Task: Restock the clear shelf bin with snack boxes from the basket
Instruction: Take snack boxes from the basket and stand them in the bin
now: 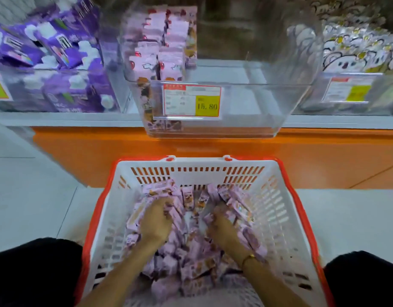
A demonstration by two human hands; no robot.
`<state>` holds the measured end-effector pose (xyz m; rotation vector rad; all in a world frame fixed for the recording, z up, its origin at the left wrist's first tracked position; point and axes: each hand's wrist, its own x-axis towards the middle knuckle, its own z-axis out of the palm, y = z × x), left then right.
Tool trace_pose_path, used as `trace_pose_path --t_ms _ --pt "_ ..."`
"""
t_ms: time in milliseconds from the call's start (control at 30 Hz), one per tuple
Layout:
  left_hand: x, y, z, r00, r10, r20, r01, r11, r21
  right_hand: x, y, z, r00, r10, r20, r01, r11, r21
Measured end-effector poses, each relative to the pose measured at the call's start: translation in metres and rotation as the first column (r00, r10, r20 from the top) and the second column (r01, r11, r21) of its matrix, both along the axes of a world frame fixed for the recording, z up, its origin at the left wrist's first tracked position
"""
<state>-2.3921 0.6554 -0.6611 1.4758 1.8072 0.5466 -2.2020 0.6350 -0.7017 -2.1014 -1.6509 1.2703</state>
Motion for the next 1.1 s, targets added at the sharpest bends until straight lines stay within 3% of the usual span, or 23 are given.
trace_pose_path --t_ms 100,233,333,400,467,600,700,800,933,1000,1100 --pt "-0.018 0.002 -0.017 0.948 -0.091 -0.303 0.105 0.994 0.03 -0.032 0.028 -0.007 0.942 -0.278 -0.186 0.279 0.96 -0.023" --pt "-0.025 0.001 -0.027 0.871 -0.304 -0.387 0.274 0.953 -0.131 -0.042 0.054 -0.02 0.893 -0.403 -0.201 0.384 0.915 -0.125" --pt "-0.024 0.007 -0.019 0.885 -0.312 -0.346 0.271 0.949 -0.161 -0.034 0.05 -0.023 0.922 -0.325 -0.21 0.303 0.944 -0.13" --pt "-0.019 0.011 -0.002 0.933 -0.181 -0.312 0.166 0.983 -0.072 -0.025 0.043 -0.009 0.96 -0.194 -0.201 0.173 0.978 -0.118" --pt "-0.008 0.012 0.014 0.978 -0.116 -0.175 0.119 0.993 0.003 -0.016 0.043 0.014 0.974 -0.059 -0.22 0.042 0.996 -0.081" --pt "0.016 0.018 0.043 0.931 -0.32 0.174 0.354 0.909 -0.221 -0.005 0.047 0.064 0.981 0.033 -0.189 -0.042 0.998 -0.047" --pt "0.019 0.017 0.059 0.858 -0.405 0.316 0.5 0.797 -0.337 -0.002 0.044 0.089 0.918 -0.17 -0.358 0.142 0.984 -0.103" --pt "0.013 0.012 0.074 0.889 -0.355 0.289 0.42 0.884 -0.204 0.001 0.043 0.097 0.747 -0.336 -0.574 0.207 0.937 -0.28" --pt "-0.012 0.007 0.09 0.904 -0.349 0.247 0.366 0.93 -0.025 0.003 0.039 0.098 0.62 -0.26 -0.74 -0.003 0.943 -0.333" --pt "-0.026 0.003 0.094 0.905 -0.333 0.265 0.343 0.939 0.008 0.007 0.034 0.088 0.649 -0.213 -0.73 -0.056 0.944 -0.326" --pt "-0.041 -0.003 0.093 0.932 -0.273 0.24 0.277 0.961 0.02 0.007 0.02 0.066 0.777 -0.173 -0.605 -0.101 0.915 -0.391"
